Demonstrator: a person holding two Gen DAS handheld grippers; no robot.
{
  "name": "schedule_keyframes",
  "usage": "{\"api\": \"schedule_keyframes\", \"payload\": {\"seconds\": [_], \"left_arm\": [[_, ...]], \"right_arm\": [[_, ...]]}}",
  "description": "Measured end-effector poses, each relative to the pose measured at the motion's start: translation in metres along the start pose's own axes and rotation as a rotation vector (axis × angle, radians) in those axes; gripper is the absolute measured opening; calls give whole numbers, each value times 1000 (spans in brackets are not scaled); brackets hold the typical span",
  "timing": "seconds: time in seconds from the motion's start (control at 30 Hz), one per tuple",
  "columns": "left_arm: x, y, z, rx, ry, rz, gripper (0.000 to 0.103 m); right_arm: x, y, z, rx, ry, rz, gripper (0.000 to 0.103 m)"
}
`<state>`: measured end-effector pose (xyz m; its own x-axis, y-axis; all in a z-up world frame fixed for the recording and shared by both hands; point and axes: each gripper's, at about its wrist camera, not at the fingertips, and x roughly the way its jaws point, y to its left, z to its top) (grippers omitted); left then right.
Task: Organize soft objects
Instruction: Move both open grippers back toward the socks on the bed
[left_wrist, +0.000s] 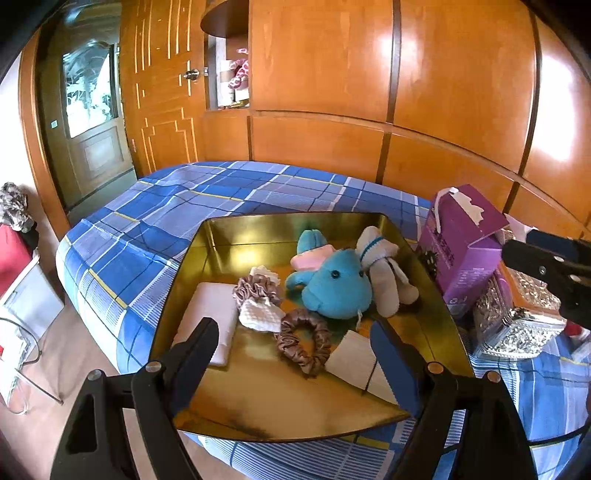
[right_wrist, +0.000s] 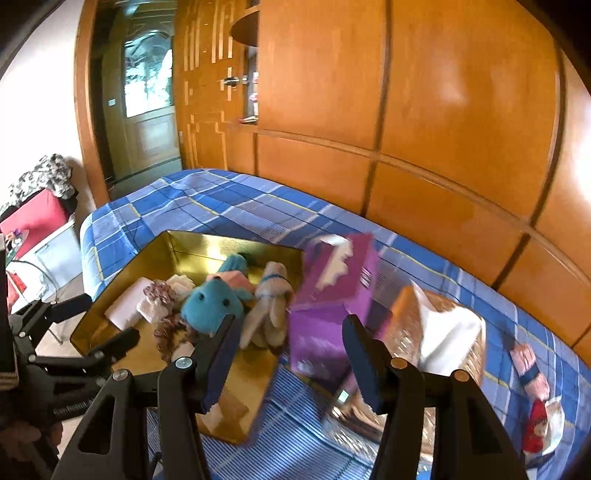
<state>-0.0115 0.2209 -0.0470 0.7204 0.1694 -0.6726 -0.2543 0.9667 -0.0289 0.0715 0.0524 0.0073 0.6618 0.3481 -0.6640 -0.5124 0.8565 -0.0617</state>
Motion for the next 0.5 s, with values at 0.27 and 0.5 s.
{"api": "schedule_keyframes", "payload": {"seconds": [0.27, 0.5], "left_arm": [[-5, -15, -1, 50, -7, -6, 85], [-12, -27, 1, 87, -25, -20, 85]], "right_arm": [[-25, -41, -31, 97, -7, -77, 58], [-48, -97, -71, 213, 24, -198, 58]]}}
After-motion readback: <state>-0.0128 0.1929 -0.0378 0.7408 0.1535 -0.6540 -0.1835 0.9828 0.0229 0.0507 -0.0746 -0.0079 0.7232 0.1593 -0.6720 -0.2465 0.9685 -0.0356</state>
